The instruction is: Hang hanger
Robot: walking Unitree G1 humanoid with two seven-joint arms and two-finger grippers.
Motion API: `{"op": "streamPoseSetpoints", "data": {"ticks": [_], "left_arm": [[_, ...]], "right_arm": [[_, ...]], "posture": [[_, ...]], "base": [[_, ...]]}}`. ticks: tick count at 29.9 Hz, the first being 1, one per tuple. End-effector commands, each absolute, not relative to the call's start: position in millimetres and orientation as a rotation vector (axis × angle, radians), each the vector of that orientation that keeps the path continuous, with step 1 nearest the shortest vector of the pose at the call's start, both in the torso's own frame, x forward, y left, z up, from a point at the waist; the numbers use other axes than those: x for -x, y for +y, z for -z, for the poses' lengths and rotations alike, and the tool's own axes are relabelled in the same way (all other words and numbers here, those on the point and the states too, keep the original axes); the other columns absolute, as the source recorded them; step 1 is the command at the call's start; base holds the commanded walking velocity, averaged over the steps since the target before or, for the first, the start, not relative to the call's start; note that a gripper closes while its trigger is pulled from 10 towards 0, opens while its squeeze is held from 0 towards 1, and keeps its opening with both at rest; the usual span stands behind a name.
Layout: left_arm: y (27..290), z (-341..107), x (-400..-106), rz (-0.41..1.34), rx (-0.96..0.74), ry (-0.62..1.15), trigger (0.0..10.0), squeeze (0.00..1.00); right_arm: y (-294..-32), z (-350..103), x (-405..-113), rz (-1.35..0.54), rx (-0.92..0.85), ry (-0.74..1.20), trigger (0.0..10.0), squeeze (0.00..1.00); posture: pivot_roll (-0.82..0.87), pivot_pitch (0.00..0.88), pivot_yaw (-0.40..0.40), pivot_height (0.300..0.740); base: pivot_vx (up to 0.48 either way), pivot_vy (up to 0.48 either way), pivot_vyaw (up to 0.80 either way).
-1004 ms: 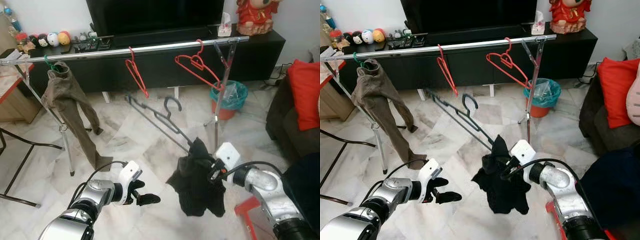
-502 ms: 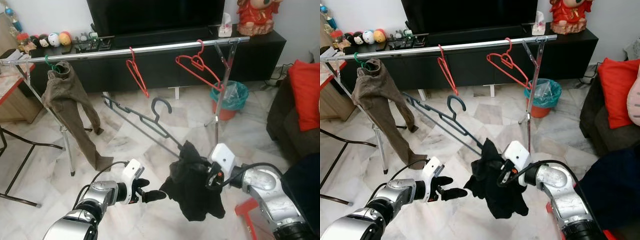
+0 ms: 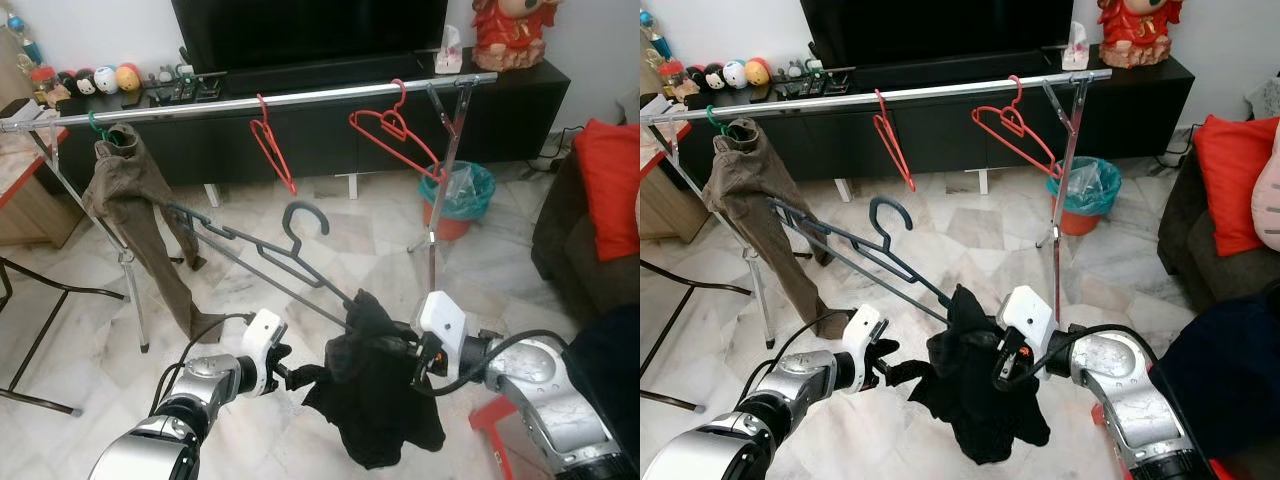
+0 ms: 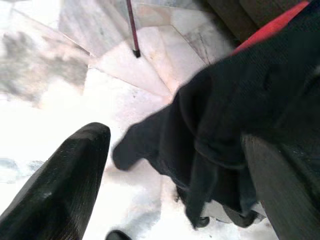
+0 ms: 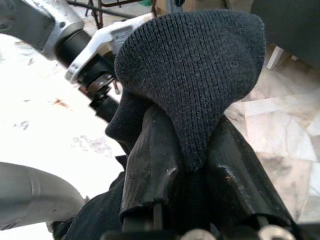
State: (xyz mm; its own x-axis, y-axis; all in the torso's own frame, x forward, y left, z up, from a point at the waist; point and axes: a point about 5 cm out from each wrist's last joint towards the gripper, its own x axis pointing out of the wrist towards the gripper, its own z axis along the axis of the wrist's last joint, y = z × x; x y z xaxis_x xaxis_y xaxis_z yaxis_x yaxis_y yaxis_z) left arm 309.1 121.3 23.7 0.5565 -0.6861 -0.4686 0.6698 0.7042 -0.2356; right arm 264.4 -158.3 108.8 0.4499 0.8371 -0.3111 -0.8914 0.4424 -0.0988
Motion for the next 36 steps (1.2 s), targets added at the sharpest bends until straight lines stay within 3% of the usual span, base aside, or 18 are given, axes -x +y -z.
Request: {"op": "streamPoseSetpoints", "data": {"ticks": [1, 26, 36], "left_arm": [[125.4, -26.8, -312.2, 0.79, 0.009, 0.554, 10.0, 0.0], [121.6, -24.3, -301.7, 0.99, -0.018, 0.597, 10.0, 0.0], [122.5, -19.4, -298.6, 1.012, -0.162, 0.616, 10.0, 0.0]], "right_arm": [[-151.7, -118.5, -263.2, -1.118, 0.266, 0.183, 0.0, 0.0], [-148.9, -117.2, -259.3, -1.143, 0.264, 0.217, 0.0, 0.0], [-146.8, -121.3, -258.1, -1.162, 0.269, 0.207, 0.0, 0.0]], "posture": [[-0.07, 0.047, 0.14, 0.74], [-0.06, 0.051, 0.144, 0.74], [-0.07, 0.053, 0.146, 0.74]], "base": [[0.0, 0.0, 0.0], [0.0, 0.0, 0.0], [0.0, 0.0, 0.0]]}}
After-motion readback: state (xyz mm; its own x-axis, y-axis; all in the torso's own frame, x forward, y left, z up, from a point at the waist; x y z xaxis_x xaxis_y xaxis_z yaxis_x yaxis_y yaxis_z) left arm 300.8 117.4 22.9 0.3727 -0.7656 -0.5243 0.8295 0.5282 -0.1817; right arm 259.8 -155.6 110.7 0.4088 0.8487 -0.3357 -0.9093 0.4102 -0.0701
